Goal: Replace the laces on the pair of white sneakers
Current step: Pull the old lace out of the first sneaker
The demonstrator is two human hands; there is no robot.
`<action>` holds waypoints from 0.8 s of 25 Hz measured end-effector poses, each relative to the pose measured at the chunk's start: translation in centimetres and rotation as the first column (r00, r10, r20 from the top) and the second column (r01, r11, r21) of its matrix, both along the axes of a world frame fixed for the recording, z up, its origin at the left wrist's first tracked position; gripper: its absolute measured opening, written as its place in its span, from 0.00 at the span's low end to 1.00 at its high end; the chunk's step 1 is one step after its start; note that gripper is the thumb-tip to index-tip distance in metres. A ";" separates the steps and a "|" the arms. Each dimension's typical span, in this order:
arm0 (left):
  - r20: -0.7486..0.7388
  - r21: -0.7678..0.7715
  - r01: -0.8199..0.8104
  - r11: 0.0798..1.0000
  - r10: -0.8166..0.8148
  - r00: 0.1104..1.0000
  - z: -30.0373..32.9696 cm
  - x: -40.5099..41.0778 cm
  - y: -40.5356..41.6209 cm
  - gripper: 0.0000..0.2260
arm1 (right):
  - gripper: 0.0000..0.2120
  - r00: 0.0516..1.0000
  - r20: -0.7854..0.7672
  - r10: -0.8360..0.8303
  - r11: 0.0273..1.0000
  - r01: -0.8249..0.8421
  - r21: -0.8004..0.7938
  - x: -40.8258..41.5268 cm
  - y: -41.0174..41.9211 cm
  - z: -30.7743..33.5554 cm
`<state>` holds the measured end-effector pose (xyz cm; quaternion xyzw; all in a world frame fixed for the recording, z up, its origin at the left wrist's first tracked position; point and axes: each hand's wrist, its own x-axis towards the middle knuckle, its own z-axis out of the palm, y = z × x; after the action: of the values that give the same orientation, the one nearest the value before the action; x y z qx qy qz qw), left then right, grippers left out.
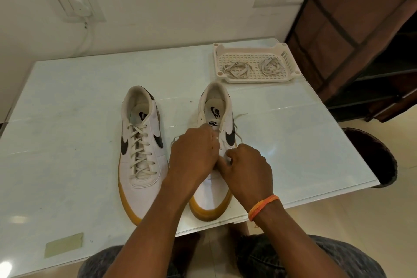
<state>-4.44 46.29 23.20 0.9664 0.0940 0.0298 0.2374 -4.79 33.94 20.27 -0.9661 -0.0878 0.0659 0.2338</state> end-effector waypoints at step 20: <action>0.005 -0.041 -0.032 0.999 0.032 0.999 -0.6 -0.1 0.1 0.09 | 0.22 1.000 -0.014 0.002 1.000 -0.002 0.024 0.4 -0.1 0.0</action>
<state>-4.50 46.42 22.62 0.9596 0.1095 0.0343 0.2570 -4.39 33.80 20.27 -0.9627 -0.0880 0.0717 0.2457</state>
